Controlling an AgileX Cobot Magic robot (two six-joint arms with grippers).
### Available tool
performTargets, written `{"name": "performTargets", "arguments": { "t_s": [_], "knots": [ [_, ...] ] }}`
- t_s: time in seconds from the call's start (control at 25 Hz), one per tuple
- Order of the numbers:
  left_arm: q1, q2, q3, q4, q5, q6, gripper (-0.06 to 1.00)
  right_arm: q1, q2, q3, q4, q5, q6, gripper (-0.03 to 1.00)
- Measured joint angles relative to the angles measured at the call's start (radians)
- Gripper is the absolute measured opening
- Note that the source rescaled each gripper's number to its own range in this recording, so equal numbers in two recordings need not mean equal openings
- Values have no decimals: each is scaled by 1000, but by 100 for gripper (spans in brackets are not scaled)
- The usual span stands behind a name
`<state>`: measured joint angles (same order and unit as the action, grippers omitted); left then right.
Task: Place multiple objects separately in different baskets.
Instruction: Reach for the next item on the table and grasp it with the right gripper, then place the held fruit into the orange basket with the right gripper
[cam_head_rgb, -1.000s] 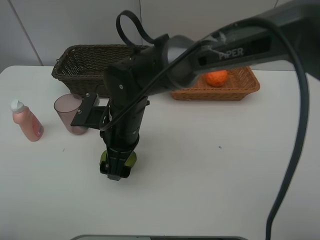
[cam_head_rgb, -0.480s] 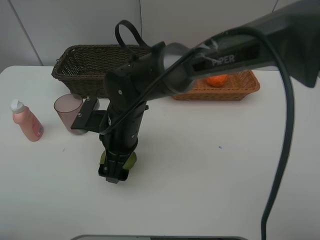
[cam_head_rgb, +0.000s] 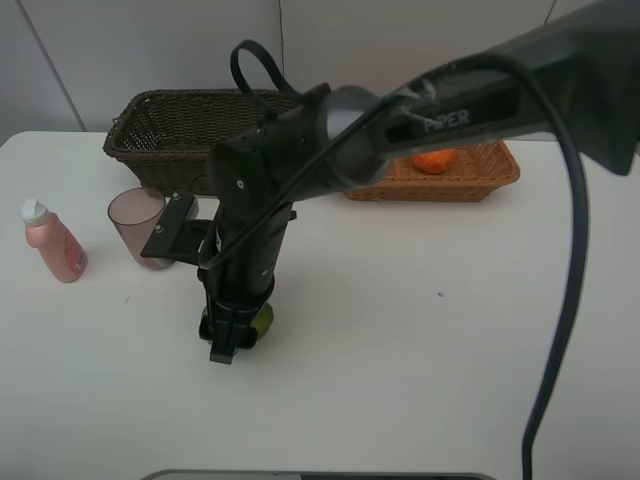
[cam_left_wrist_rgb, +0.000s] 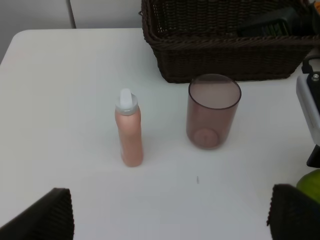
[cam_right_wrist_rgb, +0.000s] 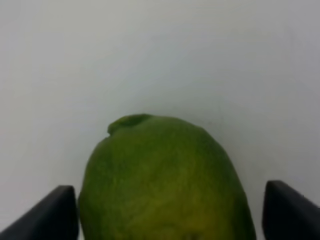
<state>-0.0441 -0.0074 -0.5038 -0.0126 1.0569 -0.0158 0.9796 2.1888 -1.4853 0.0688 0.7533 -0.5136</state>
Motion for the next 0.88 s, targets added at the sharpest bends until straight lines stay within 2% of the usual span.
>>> {"name": "performTargets", "arguments": {
  "t_s": [0.88],
  "knots": [
    [0,0,0,0,0,0,99,0,0,0,5,12,0,43]
  ]
}}
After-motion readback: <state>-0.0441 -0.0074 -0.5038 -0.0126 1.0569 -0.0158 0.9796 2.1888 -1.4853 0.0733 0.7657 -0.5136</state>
